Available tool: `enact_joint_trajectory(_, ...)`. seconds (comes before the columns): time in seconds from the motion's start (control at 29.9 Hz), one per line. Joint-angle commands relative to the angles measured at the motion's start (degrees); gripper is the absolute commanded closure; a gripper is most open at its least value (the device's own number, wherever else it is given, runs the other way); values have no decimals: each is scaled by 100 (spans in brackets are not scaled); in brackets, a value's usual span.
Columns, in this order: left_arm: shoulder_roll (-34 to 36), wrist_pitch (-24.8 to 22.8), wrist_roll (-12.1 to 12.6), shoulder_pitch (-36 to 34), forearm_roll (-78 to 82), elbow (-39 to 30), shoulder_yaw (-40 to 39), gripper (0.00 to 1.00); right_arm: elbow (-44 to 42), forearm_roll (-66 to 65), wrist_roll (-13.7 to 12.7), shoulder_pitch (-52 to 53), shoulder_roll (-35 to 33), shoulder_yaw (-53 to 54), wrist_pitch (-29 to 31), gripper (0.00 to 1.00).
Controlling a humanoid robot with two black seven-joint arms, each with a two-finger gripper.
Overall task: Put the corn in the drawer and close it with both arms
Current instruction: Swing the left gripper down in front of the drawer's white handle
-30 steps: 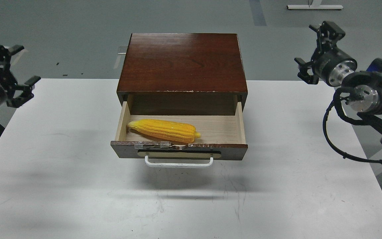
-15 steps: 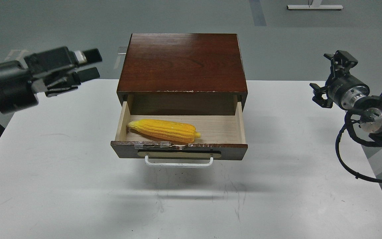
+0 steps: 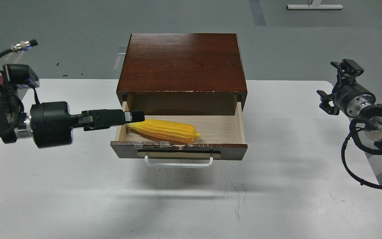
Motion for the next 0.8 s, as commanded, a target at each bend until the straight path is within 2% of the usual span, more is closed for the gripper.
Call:
enact_joint_trajectory(0.0,-118,0,0,206,467,-6,572,100,31,-8,516,99,56,14,271,0)
enact_joint_trajectory(0.3,-373,0,0,540,555,3,731,100,-39,-52,561,187,337,5,210,0)
enact_joint_trajectory(0.53,-707,0,0,848,1205,38,819,100,-30,-87,552,239,408,14,210,0)
enact_joint_trajectory(0.77,-1138,0,0,822,1170,459,722,100,-39,-96,552,433,487,5,201,0)
